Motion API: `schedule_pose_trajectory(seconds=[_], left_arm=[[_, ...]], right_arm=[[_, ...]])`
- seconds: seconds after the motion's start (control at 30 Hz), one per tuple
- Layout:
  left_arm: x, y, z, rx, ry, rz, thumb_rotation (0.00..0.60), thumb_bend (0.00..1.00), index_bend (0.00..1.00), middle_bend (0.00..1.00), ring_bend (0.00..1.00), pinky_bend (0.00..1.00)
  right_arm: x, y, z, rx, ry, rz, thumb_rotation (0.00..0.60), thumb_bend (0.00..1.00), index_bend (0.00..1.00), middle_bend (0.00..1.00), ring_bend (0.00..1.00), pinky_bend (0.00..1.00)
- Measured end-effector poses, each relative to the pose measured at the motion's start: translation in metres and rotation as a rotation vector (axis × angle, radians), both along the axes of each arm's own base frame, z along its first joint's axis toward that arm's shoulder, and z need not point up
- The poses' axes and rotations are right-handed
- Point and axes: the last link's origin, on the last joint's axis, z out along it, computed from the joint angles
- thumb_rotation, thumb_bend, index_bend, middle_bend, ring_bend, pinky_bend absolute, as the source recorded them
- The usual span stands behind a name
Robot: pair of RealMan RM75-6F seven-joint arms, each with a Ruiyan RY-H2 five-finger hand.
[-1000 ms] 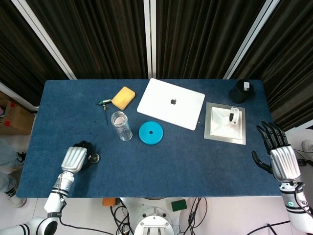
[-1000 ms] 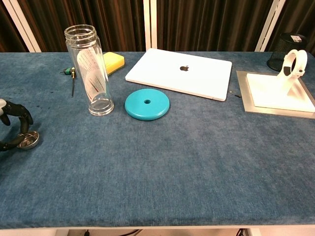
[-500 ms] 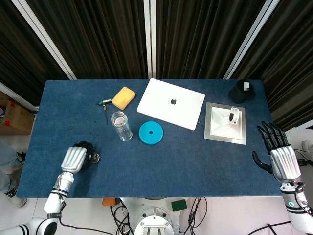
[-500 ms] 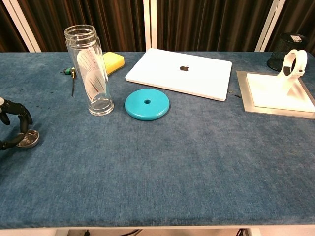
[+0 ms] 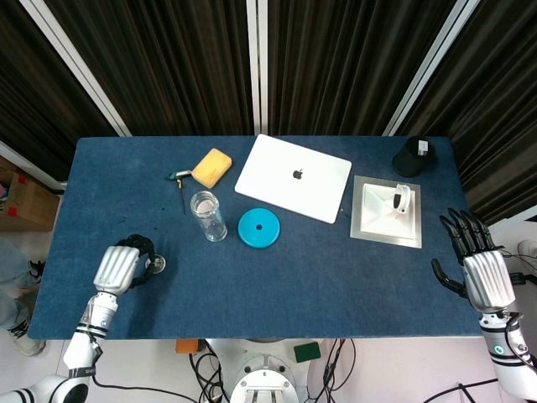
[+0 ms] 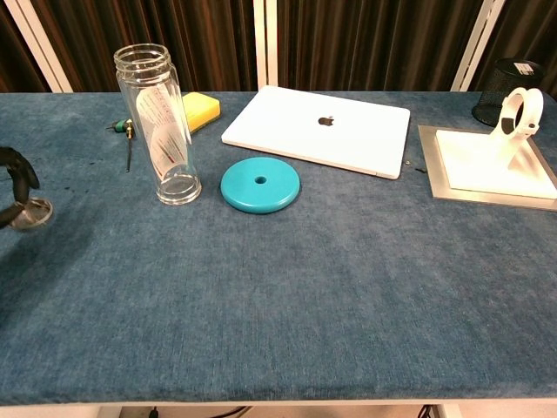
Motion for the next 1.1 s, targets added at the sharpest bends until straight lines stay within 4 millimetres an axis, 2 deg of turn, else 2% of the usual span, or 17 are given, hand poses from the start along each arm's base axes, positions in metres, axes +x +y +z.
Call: schedule_pose_trajectory(seconds=[0.2, 0.33, 0.47, 0.6, 0.83, 1.1], left_arm=[[0.008, 0.01, 0.038, 0.063, 0.009, -0.02, 0.6, 0.44, 0.63, 0.36, 0.25, 0.38], [0.02, 0.018, 0.064, 0.094, 0.019, -0.043, 0.6, 0.44, 0.63, 0.36, 0.25, 0.43], [0.038, 0.034, 0.091, 0.11, 0.031, -0.062, 0.6, 0.44, 0.63, 0.36, 0.25, 0.43], [0.062, 0.049, 0.11, 0.115, 0.025, -0.092, 0.6, 0.44, 0.63, 0.36, 0.25, 0.42], [0.096, 0.073, 0.118, 0.096, -0.006, -0.121, 0.6, 0.44, 0.64, 0.36, 0.25, 0.4], [0.129, 0.093, 0.1, 0.039, -0.042, -0.168, 0.6, 0.44, 0.64, 0.36, 0.25, 0.4]], right_arm=[[0.002, 0.0, 0.0, 0.001, 0.003, 0.003, 0.6, 0.38, 0.0, 0.0, 0.0, 0.01], [0.003, -0.001, -0.001, 0.0, 0.005, 0.006, 0.6, 0.38, 0.0, 0.0, 0.0, 0.01], [0.006, -0.003, 0.001, -0.006, 0.01, 0.013, 0.6, 0.38, 0.0, 0.0, 0.0, 0.01], [0.01, -0.004, 0.004, -0.017, 0.011, 0.022, 0.6, 0.38, 0.0, 0.0, 0.0, 0.01], [0.014, -0.005, 0.01, -0.034, 0.024, 0.026, 0.6, 0.38, 0.0, 0.0, 0.0, 0.01], [0.014, -0.006, 0.013, -0.048, 0.028, 0.02, 0.6, 0.38, 0.0, 0.0, 0.0, 0.01]])
